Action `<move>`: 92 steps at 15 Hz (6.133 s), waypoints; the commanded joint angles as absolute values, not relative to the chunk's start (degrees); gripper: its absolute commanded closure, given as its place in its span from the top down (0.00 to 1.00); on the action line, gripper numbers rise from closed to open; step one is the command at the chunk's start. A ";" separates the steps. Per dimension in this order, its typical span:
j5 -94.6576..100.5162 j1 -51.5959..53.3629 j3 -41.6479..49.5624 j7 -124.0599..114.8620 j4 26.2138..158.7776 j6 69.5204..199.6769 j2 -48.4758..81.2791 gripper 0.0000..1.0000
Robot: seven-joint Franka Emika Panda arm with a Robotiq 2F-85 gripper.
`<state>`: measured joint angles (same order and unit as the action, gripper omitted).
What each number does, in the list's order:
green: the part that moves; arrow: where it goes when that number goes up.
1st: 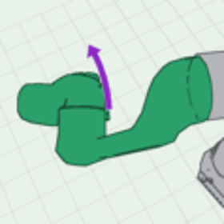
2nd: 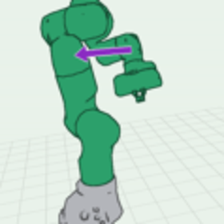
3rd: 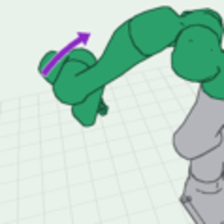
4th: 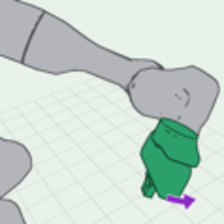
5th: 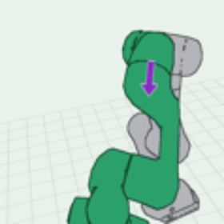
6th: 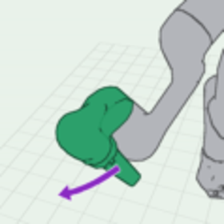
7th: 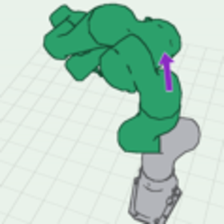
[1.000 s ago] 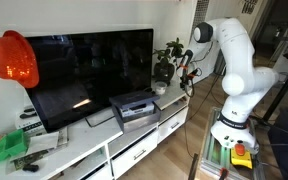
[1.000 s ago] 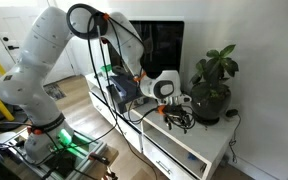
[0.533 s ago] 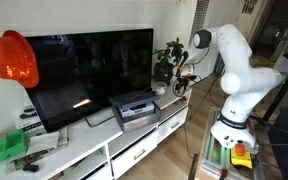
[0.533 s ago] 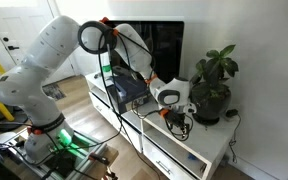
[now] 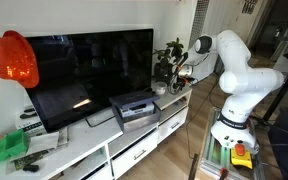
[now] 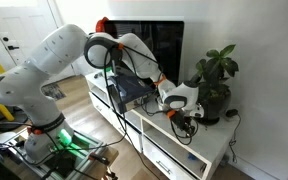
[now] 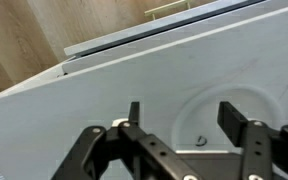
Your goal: Put the sunglasses in the plastic bowl and then cover the plastic bowl with the plastic lid
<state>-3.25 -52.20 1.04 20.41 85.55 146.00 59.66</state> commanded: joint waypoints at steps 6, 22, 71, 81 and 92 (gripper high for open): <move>-4.89 -51.65 0.83 19.08 74.11 136.83 66.58 0.19; 3.90 -45.92 9.09 20.01 94.35 134.95 46.15 0.01; -24.69 -46.62 0.14 27.64 83.69 119.88 48.46 0.01; -23.62 -45.37 0.67 27.20 84.75 122.43 48.42 0.01; -23.01 -45.27 0.79 28.09 86.56 123.59 46.93 0.01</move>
<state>-23.94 -45.46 0.53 28.34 85.32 123.11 47.87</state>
